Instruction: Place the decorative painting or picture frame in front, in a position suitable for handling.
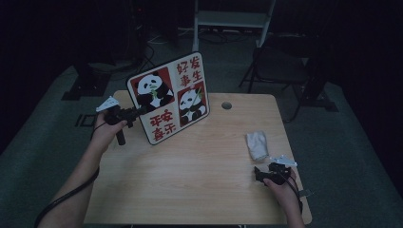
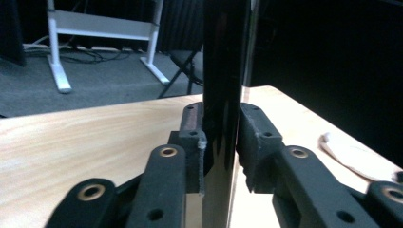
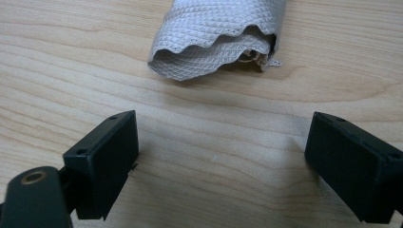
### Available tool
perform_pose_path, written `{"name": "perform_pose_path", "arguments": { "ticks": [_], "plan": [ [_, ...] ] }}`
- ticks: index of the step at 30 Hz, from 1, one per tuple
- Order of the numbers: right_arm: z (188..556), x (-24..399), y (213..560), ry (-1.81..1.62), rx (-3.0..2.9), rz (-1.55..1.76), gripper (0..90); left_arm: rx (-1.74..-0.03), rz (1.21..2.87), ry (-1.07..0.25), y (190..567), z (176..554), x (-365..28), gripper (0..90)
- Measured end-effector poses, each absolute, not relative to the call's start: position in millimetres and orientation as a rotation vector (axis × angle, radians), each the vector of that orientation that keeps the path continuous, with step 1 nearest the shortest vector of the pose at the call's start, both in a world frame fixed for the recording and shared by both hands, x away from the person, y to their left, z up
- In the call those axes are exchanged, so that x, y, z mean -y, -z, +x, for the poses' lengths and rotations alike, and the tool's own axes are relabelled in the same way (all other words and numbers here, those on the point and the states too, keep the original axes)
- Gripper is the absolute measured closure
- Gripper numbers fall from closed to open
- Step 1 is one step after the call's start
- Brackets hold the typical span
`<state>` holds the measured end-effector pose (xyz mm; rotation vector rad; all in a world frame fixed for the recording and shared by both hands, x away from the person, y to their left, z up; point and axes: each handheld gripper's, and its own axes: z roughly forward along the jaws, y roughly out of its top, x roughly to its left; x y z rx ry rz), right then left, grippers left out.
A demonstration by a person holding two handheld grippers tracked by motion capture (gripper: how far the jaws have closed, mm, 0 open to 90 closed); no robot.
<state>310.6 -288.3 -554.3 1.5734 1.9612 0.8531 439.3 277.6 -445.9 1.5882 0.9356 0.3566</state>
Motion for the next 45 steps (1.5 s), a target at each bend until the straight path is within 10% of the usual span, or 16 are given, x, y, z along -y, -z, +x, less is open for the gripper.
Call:
{"name": "perform_pose_path", "arguments": {
  "ticks": [45],
  "plan": [
    [310.6,288.3,554.3,-0.853,-1.962,1.574,10.3,-0.877,1.626,-0.414,443.3,355.7,-225.4,79.5]
  ]
}}
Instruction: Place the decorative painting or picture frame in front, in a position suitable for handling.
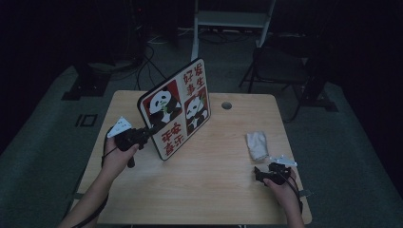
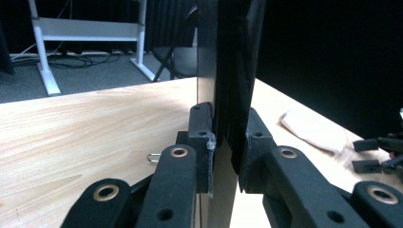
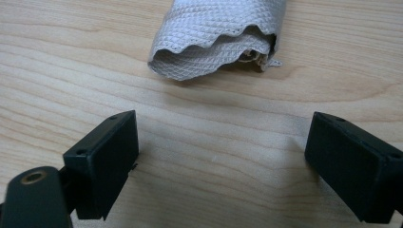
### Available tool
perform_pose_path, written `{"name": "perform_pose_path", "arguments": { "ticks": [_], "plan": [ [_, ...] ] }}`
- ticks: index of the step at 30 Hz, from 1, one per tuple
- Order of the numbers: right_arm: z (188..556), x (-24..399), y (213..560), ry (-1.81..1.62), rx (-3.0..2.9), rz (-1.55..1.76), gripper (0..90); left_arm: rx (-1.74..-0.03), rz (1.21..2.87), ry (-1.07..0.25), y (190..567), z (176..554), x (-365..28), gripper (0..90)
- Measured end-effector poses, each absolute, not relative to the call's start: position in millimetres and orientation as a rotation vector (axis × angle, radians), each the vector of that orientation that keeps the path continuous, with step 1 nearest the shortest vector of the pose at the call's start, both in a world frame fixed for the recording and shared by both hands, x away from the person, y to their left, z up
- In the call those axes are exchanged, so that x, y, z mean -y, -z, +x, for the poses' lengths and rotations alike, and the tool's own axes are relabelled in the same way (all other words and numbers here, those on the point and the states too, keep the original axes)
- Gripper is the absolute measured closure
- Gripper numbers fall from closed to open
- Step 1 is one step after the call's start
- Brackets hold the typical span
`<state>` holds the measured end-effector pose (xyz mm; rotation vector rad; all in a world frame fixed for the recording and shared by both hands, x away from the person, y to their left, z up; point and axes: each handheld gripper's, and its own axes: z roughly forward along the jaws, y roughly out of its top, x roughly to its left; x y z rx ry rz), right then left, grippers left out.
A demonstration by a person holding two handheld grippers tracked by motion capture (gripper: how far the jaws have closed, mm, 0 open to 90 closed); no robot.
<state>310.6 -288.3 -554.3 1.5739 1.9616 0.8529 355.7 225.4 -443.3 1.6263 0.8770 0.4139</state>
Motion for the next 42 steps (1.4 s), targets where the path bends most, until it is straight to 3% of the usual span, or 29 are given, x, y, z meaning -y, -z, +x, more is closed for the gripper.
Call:
{"name": "perform_pose_path", "arguments": {
  "ticks": [42],
  "plan": [
    [310.7,288.3,554.3,-0.853,-1.961,1.574,10.3,-0.810,1.650,-0.331,445.6,298.7,-221.7,79.4]
  ]
}}
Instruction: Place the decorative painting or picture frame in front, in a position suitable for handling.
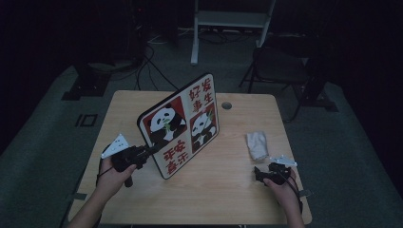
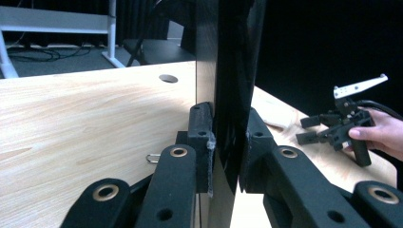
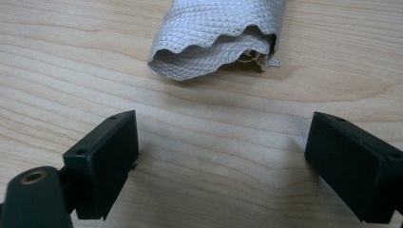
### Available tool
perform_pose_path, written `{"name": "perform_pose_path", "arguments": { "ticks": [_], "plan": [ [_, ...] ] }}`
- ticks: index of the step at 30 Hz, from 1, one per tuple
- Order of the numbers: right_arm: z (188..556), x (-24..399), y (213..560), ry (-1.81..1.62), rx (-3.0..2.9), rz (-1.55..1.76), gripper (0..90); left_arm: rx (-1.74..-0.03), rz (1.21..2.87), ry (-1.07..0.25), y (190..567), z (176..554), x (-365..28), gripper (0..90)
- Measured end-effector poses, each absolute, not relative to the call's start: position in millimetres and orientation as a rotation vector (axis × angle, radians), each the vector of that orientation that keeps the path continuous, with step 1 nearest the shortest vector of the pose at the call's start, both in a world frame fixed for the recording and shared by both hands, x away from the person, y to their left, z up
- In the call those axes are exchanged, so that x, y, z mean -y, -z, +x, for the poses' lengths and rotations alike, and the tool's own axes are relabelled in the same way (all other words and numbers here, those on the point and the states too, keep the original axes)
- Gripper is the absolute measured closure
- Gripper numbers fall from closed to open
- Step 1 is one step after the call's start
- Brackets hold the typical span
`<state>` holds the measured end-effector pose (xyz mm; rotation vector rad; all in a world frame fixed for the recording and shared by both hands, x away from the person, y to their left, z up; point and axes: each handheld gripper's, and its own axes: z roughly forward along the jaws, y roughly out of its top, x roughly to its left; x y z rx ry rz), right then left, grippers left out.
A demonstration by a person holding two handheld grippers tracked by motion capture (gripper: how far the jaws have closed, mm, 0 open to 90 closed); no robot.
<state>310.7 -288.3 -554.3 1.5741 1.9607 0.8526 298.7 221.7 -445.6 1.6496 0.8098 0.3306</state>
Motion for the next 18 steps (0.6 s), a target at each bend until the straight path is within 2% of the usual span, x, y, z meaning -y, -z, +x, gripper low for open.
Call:
{"name": "perform_pose_path", "arguments": {
  "ticks": [18],
  "plan": [
    [310.7,288.3,554.3,-0.853,-1.961,1.573,10.3,-0.762,1.679,-0.308,444.4,268.9,-214.1,79.3]
  ]
}}
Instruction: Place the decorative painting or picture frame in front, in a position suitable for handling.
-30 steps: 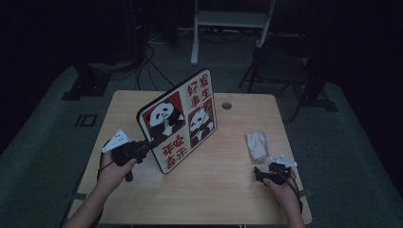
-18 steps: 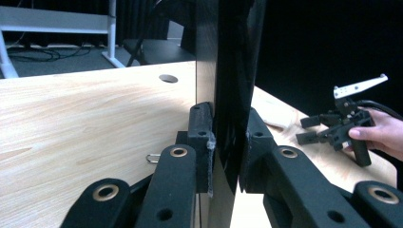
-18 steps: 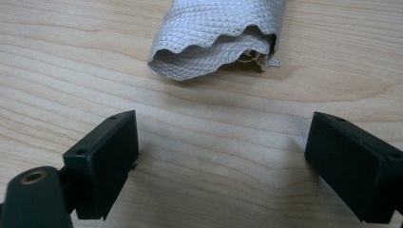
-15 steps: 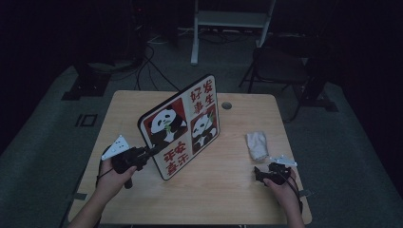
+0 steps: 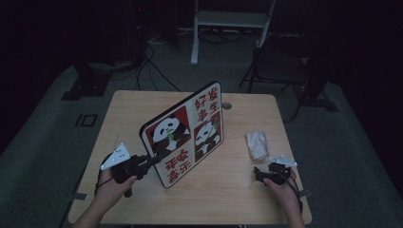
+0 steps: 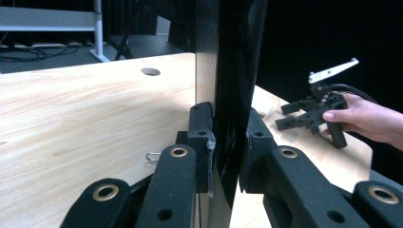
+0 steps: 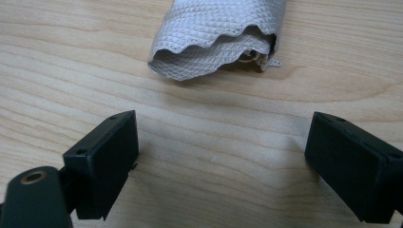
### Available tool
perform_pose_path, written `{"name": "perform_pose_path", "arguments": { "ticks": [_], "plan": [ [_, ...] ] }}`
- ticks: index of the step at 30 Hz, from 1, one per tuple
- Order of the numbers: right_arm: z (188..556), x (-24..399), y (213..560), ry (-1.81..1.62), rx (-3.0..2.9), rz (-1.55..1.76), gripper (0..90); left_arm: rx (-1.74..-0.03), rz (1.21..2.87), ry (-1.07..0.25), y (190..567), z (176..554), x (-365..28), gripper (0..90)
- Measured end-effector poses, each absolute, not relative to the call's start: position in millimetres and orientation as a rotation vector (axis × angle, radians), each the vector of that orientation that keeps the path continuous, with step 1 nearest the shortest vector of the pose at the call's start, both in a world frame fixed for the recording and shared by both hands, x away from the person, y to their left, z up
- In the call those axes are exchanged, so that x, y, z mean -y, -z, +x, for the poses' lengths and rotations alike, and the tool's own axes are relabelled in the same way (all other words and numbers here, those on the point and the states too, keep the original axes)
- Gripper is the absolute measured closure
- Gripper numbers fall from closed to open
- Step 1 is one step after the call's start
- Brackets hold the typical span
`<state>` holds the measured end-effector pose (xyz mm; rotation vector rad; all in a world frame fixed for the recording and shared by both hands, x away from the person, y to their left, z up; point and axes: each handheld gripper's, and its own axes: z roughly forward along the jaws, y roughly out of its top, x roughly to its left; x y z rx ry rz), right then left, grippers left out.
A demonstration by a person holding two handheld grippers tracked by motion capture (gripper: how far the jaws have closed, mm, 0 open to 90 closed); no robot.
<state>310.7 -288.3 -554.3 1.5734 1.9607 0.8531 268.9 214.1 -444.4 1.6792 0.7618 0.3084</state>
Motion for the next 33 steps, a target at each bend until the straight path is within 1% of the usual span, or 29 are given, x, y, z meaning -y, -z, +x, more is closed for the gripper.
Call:
{"name": "perform_pose_path", "arguments": {
  "ticks": [5,15,23,26,31,33],
  "plan": [
    [310.9,288.1,554.3,-0.854,-1.959,1.575,10.3,-0.735,1.692,-0.304,444.3,262.9,-212.2,79.4],
    [311.2,287.9,554.4,-0.854,-1.958,1.575,10.3,-0.736,1.682,-0.279,446.5,256.2,-212.3,79.2],
    [311.1,287.9,554.3,-0.854,-1.958,1.576,10.3,-0.730,1.675,-0.233,448.2,250.9,-214.2,79.2],
    [311.1,287.8,554.3,-0.854,-1.958,1.576,10.4,-0.721,1.677,-0.239,448.7,249.6,-214.4,79.2],
    [311.1,287.9,554.3,-0.854,-1.959,1.576,10.3,-0.713,1.668,-0.210,449.9,248.6,-214.3,79.0],
    [311.1,287.9,554.3,-0.854,-1.959,1.576,10.3,-0.693,1.672,-0.179,450.4,248.3,-214.0,78.1]
  ]
}}
